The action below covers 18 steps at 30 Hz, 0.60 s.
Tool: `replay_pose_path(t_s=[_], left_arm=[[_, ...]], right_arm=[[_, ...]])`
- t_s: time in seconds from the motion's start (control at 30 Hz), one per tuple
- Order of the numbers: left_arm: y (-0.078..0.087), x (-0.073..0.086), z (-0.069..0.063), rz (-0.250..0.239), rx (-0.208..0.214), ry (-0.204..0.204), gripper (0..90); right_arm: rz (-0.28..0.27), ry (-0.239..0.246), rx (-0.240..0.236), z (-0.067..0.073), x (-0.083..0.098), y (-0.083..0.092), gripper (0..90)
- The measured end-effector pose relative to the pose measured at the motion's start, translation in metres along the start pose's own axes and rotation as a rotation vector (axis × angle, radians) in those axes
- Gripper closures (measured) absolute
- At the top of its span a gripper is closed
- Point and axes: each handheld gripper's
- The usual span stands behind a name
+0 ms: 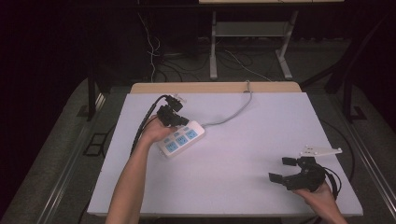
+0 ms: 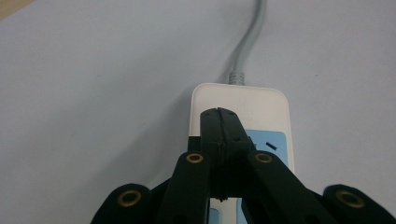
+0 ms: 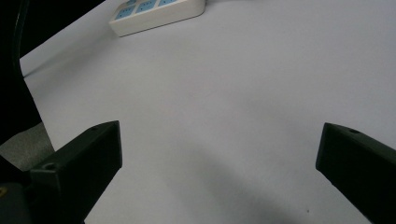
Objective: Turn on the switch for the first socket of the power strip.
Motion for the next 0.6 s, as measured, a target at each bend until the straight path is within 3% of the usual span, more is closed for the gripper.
replay_pose_path(t_s=[0.6], left_arm=[[0.037,0.003,-0.008,-0.047,-0.031,0.009,89.1]], right_arm=[[-0.006,0.004,0.0,0.0,-0.001,0.002,0.2]])
Point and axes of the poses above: each handheld gripper's, and its own axes: y roughly backward along the jaws, x roughly out of its underside, z roughly to its left, and after that the axes turned 8 degrees about x, right-handed
